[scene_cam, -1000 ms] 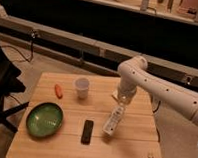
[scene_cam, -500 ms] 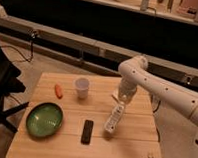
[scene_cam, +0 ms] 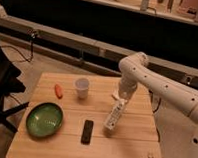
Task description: Stand the bottle upright
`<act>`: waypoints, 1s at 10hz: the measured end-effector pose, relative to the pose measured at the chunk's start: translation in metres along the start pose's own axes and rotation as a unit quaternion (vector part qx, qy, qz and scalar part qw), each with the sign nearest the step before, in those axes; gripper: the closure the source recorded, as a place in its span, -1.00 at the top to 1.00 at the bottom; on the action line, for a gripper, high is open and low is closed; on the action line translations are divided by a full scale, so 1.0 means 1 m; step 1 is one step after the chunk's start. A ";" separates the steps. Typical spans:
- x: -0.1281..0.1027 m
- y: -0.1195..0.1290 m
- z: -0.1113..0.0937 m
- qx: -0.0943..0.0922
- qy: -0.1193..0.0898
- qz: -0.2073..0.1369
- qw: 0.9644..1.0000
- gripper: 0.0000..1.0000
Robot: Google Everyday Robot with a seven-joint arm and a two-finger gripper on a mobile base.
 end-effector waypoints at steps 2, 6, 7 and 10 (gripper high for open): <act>0.004 -0.004 -0.018 0.006 0.014 -0.010 1.000 -1.00; 0.016 -0.024 -0.053 0.015 0.048 -0.057 0.997 -1.00; 0.019 -0.030 -0.065 0.019 0.060 -0.077 0.995 -1.00; 0.025 -0.052 -0.102 0.030 0.094 -0.139 0.985 -1.00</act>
